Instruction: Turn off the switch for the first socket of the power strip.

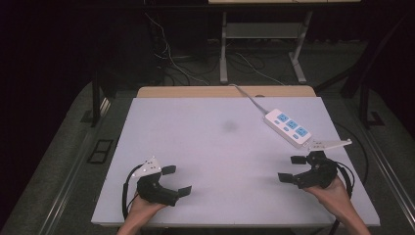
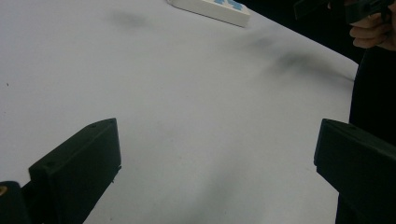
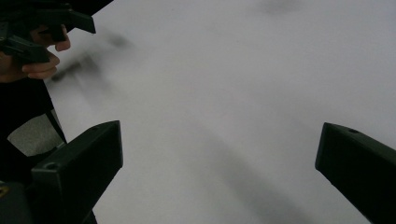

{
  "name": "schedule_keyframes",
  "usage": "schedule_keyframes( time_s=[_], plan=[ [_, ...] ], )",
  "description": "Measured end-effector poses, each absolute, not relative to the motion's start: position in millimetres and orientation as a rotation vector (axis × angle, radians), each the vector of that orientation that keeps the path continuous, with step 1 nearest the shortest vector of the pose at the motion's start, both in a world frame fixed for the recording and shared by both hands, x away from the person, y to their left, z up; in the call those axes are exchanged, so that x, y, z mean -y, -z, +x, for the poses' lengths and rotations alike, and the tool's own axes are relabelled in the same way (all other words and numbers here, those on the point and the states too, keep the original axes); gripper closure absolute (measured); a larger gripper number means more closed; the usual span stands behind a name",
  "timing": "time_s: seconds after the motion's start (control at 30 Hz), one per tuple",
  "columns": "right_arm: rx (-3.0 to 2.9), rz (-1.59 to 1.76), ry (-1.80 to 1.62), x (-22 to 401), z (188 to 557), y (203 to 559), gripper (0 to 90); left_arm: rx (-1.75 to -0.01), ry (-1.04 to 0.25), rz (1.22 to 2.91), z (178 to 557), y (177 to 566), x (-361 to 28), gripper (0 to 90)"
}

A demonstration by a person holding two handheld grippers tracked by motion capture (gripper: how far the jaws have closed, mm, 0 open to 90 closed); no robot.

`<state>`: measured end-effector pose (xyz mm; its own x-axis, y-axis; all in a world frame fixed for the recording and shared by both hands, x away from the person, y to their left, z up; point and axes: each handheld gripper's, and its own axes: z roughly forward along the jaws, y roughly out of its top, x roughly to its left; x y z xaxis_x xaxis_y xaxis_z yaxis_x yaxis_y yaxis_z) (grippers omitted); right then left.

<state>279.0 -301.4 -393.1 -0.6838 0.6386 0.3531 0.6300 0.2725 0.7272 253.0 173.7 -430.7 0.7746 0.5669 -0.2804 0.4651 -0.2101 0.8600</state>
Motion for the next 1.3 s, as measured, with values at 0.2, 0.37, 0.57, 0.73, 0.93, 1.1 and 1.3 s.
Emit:
schedule_keyframes(
  time_s=[0.2, 0.37, 0.57, 0.73, 0.93, 1.1, 1.3],
  plan=[
    [-2.508, 1.243, -1.407, 302.5, 286.3, 391.4, 0.6, -0.792, -0.116, 1.851, 253.1, 430.9, -173.8, 0.0],
    [-2.512, 1.246, -1.398, 303.7, 291.4, 389.2, 0.6, -0.794, -0.115, 1.854, 253.3, 431.1, -174.0, 0.0],
    [-2.517, 1.243, -1.384, 305.2, 299.5, 384.0, 0.5, -0.797, -0.114, 1.853, 253.4, 431.1, -174.7, 0.0],
    [-2.521, 1.238, -1.374, 305.6, 305.3, 381.1, 0.6, -0.798, -0.114, 1.853, 253.5, 431.1, -174.8, 0.0],
    [-2.53, 1.232, -1.342, 306.7, 315.2, 374.4, 0.6, -0.8, -0.116, 1.849, 253.7, 431.1, -175.6, 0.0],
    [-2.529, 1.23, -1.337, 307.4, 321.2, 370.3, 0.6, -0.798, -0.114, 1.85, 253.7, 431.1, -175.4, 0.0],
    [-2.543, 1.227, -1.314, 306.3, 328.9, 366.4, 0.6, -0.797, -0.112, 1.853, 253.9, 431.2, -175.5, 0.0]
  ],
)
